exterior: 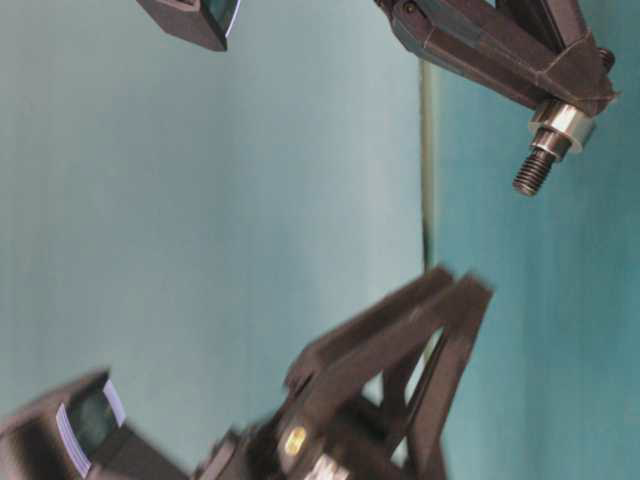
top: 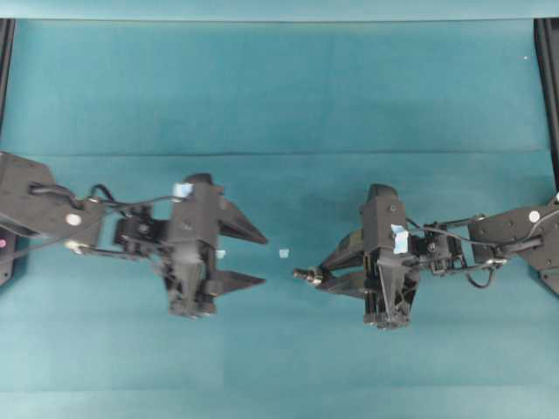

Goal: Insert the washer onto the shaft with both hands.
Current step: 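Open the left gripper and pull it back away from the shaft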

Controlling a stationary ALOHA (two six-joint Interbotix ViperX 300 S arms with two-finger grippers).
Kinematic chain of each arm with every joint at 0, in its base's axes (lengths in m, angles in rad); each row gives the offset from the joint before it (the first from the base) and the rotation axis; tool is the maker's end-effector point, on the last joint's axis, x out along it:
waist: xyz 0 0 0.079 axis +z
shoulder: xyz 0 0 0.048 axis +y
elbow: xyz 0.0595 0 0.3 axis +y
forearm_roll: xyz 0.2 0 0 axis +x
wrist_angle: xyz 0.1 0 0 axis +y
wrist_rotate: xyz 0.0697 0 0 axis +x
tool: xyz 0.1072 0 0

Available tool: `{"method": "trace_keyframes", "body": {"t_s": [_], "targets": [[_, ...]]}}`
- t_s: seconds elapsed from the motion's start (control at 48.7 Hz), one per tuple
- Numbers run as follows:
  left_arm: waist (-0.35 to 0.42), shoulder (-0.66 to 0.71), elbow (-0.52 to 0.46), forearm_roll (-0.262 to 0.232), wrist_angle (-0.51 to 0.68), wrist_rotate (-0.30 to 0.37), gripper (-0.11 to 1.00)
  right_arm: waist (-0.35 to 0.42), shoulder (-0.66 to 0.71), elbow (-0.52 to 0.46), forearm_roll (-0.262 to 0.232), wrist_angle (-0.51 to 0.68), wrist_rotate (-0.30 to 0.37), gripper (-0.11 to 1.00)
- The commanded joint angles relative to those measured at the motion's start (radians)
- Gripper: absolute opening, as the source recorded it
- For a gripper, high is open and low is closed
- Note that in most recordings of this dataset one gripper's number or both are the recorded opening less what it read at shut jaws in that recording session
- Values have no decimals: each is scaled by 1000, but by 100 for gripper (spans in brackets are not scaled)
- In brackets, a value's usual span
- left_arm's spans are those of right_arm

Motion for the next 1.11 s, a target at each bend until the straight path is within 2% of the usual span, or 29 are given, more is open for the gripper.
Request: {"method": "trace_keyframes", "body": {"t_s": [0.0,0.349,1.089], "targets": [[0,-43,8,2,6,-2,76,3,-11,-20,-2,-8,0,0],[0,-118,49,2,92,-3,76,3,-9,-20,-2,-9,0,0],[-2,-167,69,2,132,-11,75,3,-11,-18,-2,-8,0,0]]}}
